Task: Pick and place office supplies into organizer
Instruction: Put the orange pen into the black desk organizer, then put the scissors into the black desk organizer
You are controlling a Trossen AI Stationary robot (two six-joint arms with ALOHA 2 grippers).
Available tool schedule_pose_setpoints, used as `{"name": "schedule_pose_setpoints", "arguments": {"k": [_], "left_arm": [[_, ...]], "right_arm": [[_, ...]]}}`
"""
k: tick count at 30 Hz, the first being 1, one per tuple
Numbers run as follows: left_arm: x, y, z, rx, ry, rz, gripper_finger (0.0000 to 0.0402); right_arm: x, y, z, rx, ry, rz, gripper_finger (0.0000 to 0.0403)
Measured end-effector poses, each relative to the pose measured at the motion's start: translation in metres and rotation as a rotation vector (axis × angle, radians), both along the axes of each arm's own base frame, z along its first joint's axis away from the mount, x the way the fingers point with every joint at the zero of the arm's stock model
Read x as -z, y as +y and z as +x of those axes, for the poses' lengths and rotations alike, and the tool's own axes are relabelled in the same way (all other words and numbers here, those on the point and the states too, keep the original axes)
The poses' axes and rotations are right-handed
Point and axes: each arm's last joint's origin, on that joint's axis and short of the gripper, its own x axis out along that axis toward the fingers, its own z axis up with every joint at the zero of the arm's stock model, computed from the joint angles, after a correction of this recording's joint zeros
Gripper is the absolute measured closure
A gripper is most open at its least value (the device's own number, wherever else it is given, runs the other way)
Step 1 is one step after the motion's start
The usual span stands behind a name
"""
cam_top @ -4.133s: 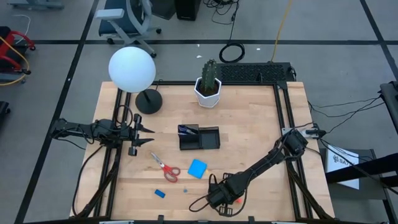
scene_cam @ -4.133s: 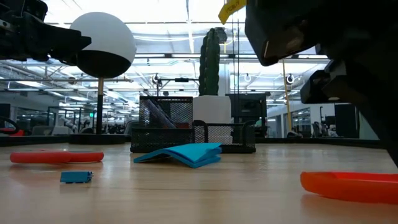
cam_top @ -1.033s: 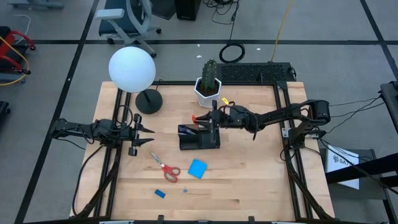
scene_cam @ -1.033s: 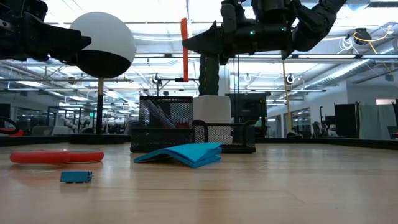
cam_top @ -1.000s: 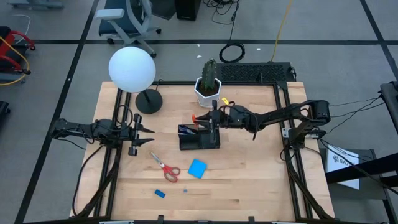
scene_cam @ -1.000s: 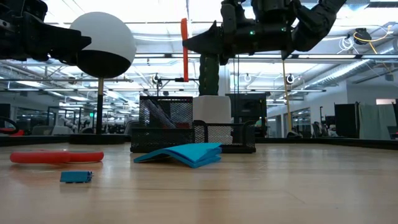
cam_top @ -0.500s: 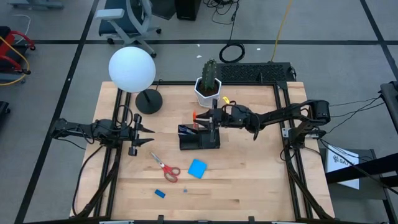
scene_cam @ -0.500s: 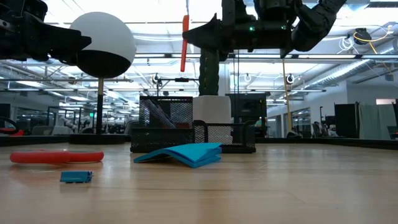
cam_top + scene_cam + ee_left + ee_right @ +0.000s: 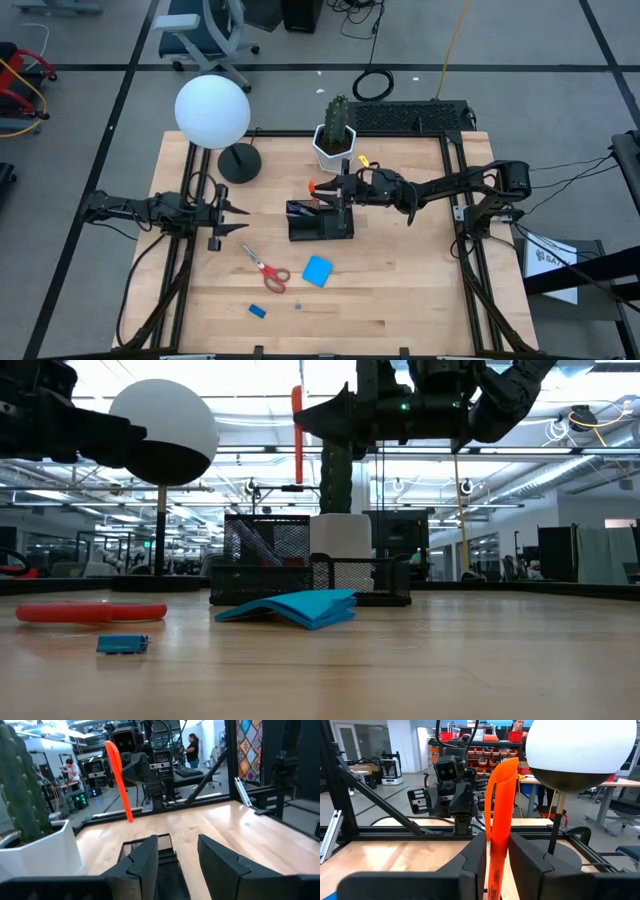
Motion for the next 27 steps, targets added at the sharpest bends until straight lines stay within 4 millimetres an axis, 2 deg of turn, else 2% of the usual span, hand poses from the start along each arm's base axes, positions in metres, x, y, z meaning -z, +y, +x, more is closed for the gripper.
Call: {"name": "schedule_pose_setpoints", "arguments": {"k": [11,17,23,27], "left_arm": [[0.000,0.000,0.000,0.001,-0.001,-0.021,0.0256],[-0.004,0.001,0.000,-0.014,-0.035,-0.082,0.0256],[-0.007,0.001,-0.001,-0.006,-0.062,-0.169,0.0256],[-0.008,0.001,-0.001,-0.003,-0.065,-0.222,0.0256]], "right_arm": [[0.002,0.000,0.001,0.004,0.005,-0.003,0.0328],[0.022,-0.010,0.006,0.028,0.058,0.009,0.0326],[0.037,-0.020,0.010,0.053,0.077,0.055,0.0302],[0.038,-0.022,0.010,0.060,0.077,0.060,0.0280]]}}
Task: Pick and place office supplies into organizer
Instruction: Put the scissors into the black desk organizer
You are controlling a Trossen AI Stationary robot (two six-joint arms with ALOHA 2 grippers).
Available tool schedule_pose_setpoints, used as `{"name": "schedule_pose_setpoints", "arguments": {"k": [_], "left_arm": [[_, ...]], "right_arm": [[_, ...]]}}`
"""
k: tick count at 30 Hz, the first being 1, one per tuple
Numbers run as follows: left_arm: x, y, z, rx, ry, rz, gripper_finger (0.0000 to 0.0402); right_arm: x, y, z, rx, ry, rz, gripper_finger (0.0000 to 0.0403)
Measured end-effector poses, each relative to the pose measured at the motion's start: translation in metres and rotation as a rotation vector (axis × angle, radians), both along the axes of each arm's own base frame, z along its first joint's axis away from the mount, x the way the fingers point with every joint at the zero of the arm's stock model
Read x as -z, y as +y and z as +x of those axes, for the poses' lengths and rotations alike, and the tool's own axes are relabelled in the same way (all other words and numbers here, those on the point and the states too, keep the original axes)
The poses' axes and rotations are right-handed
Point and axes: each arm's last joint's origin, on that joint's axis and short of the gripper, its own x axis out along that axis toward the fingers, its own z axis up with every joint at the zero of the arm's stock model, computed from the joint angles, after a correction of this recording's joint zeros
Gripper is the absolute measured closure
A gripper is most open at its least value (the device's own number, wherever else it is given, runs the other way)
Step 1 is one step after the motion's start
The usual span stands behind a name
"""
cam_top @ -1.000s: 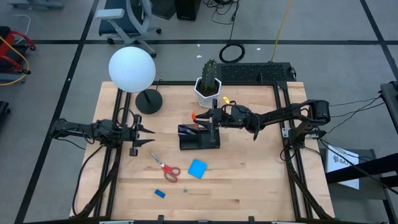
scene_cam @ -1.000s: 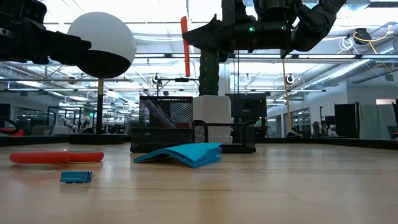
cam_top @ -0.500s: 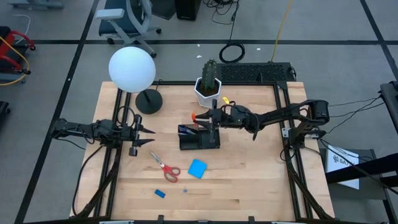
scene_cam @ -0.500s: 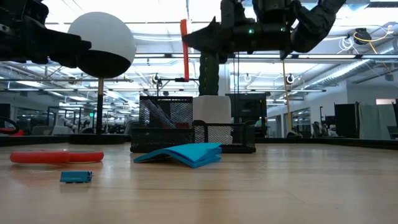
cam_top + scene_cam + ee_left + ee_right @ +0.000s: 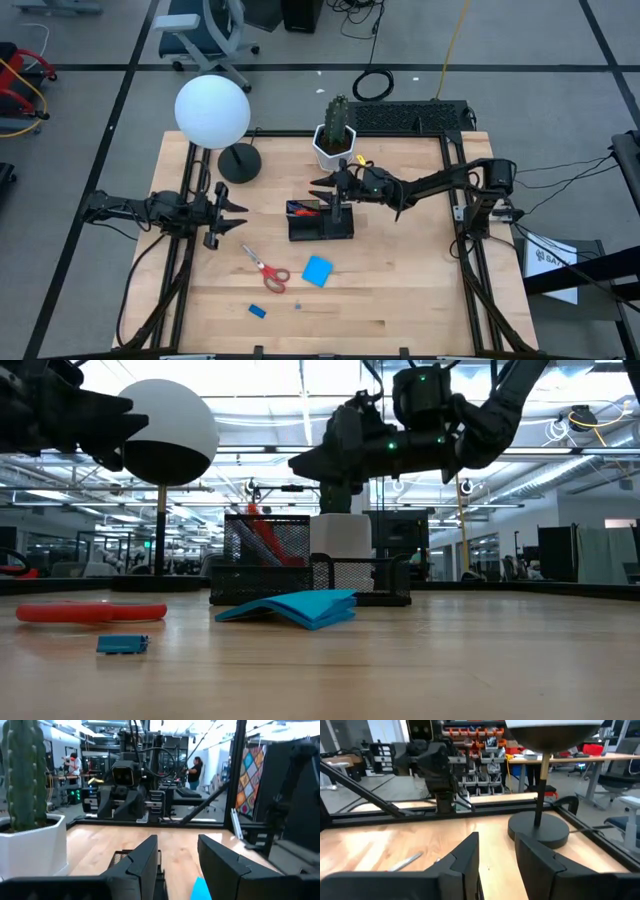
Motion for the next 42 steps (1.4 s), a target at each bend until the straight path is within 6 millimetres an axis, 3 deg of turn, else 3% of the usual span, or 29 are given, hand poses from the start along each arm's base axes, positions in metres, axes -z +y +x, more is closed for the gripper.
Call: {"name": "schedule_pose_setpoints", "arguments": {"k": [6,15,31,36,42], "left_arm": [[-0.004,0.001,0.000,-0.021,-0.033,-0.091,0.0256],[-0.015,0.003,-0.003,-0.058,-0.156,-0.142,0.0256],[-0.029,0.002,-0.008,0.014,-0.301,-0.182,0.0256],[-0.038,0.001,-0.003,0.022,-0.260,-0.171,0.0256],[-0.048,-0.003,0.020,0.006,-0.098,-0.104,0.0256]], "right_arm": [[-0.003,0.003,0.000,-0.010,-0.014,-0.003,0.0264],[-0.015,0.011,-0.002,-0.092,-0.049,-0.010,0.0271],[-0.055,0.054,-0.021,-0.213,-0.021,-0.134,0.0273],[-0.059,0.070,-0.025,-0.227,-0.009,-0.185,0.0273],[-0.058,0.074,-0.025,-0.239,0.005,-0.176,0.0273]]}}
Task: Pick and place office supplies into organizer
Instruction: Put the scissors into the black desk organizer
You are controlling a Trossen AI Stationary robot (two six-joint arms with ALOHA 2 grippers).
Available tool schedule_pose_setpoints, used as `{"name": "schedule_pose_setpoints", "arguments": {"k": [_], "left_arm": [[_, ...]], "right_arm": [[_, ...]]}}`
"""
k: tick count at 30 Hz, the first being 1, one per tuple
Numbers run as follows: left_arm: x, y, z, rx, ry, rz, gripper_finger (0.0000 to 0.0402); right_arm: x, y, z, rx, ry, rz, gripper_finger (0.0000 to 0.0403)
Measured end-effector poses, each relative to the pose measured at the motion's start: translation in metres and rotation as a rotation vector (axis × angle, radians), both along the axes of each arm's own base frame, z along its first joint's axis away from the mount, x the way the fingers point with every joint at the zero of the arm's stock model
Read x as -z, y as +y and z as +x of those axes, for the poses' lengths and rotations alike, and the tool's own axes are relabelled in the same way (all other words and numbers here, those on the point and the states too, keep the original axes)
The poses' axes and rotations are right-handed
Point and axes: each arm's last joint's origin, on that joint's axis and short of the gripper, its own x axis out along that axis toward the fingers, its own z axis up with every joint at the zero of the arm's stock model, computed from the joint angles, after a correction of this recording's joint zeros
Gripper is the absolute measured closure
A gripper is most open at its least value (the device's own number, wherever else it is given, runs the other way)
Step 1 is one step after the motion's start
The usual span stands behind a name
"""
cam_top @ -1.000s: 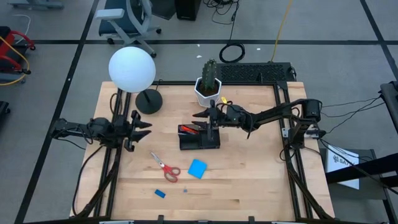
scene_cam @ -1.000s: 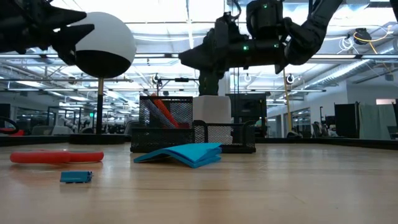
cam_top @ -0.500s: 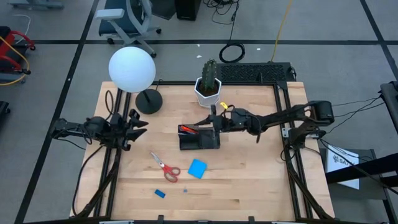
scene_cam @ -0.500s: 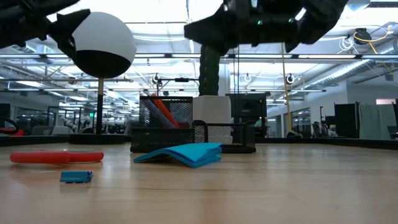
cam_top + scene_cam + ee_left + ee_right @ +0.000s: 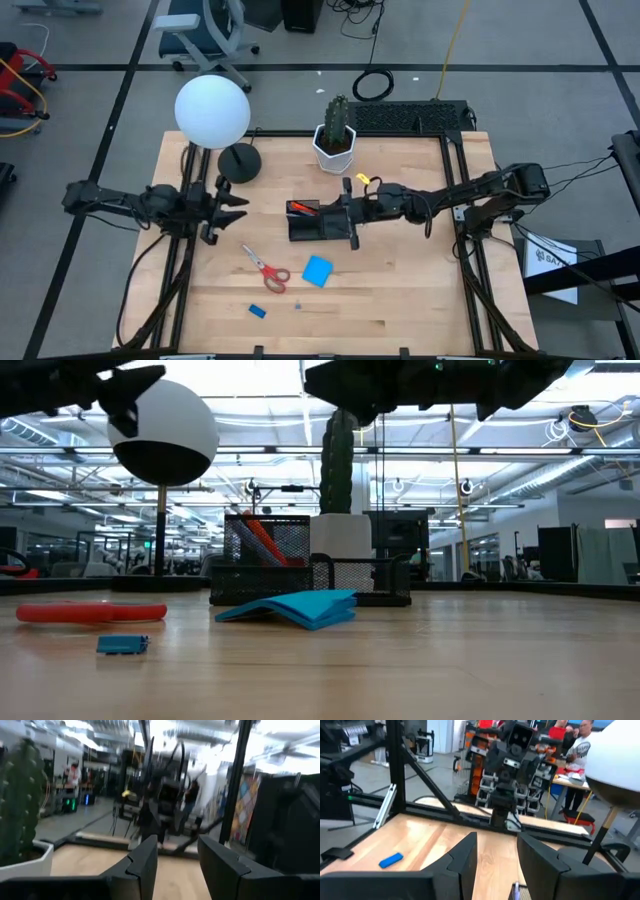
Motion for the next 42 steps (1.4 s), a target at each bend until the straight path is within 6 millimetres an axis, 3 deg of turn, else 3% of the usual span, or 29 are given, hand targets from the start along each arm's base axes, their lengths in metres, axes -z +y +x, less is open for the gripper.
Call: {"name": "schedule_pose_setpoints", "arguments": {"k": [11,16,25,31,42], "left_arm": [[-0.016,-0.023,0.054,0.124,0.361,0.223,0.0256],[-0.011,-0.039,0.064,0.194,0.535,0.279,0.0256],[-0.005,-0.061,0.076,0.270,0.604,0.290,0.0256],[-0.010,-0.068,0.094,0.271,0.642,0.300,0.0256],[0.015,-0.087,0.122,0.246,0.991,0.365,0.0256]], "right_arm": [[0.013,0.000,-0.001,0.022,0.139,0.012,0.0273],[0.018,0.004,-0.003,0.010,0.191,0.012,0.0273],[0.014,0.010,-0.001,-0.009,0.193,0.008,0.0273],[0.011,0.013,0.002,-0.014,0.277,0.003,0.0273],[0.012,0.013,0.001,-0.015,0.364,-0.004,0.0273]]}}
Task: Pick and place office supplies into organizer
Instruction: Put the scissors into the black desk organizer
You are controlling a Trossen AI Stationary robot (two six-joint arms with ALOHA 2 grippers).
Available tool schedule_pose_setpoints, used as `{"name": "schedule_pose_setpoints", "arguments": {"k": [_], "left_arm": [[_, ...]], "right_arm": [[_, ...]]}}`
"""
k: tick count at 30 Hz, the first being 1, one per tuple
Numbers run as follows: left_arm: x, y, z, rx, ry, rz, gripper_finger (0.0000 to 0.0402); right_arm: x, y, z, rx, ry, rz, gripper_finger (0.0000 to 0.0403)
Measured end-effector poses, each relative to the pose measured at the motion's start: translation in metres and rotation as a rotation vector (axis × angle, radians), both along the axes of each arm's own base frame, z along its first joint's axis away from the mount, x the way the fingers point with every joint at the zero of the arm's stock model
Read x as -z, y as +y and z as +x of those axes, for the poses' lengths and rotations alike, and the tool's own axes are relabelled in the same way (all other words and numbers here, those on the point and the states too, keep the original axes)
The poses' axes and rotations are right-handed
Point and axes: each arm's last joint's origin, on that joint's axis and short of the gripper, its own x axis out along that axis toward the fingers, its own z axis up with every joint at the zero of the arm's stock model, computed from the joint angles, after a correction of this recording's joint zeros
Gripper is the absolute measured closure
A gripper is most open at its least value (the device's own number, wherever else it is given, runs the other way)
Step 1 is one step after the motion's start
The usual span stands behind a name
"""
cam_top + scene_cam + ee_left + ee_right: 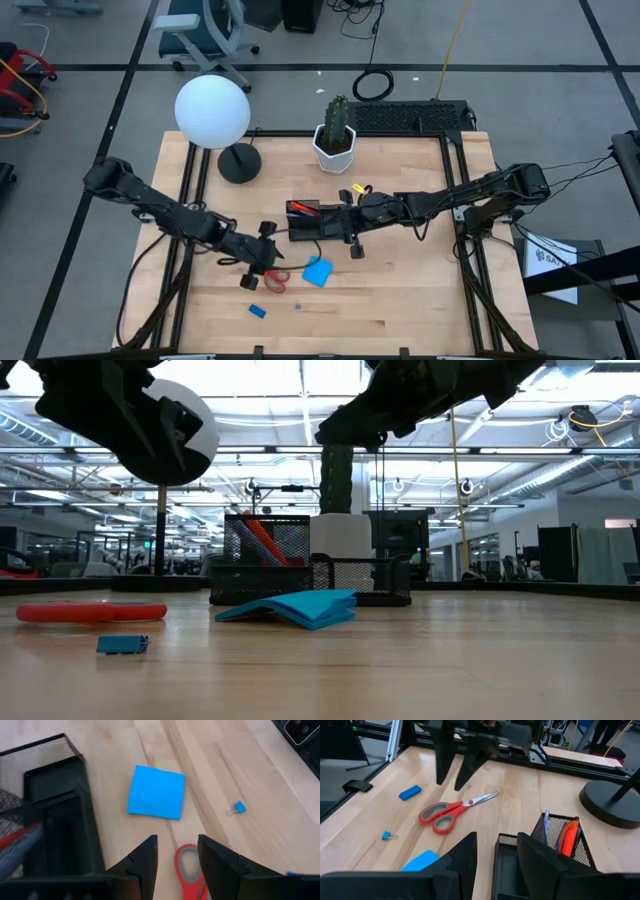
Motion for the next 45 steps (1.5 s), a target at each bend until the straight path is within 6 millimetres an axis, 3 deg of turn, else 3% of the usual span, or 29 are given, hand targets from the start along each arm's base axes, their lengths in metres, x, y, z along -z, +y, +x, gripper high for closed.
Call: {"name": "schedule_pose_setpoints", "arguments": {"k": [8,23,32,45], "left_arm": [[0.000,-0.025,0.013,0.044,0.069,-0.023,0.0256],[0.034,-0.064,-0.003,0.049,0.286,-0.003,0.0256],[0.069,-0.065,0.006,-0.001,0.393,0.062,0.0256],[0.076,-0.057,0.018,-0.104,0.368,0.040,0.0259]], "right_arm": [[0.001,0.000,0.000,0.001,0.012,0.001,0.0273],[0.002,0.000,-0.001,0.009,0.024,0.009,0.0273],[0.002,0.000,-0.001,0.015,0.025,0.020,0.0273],[0.002,0.000,-0.001,0.016,0.026,0.020,0.0273]]}}
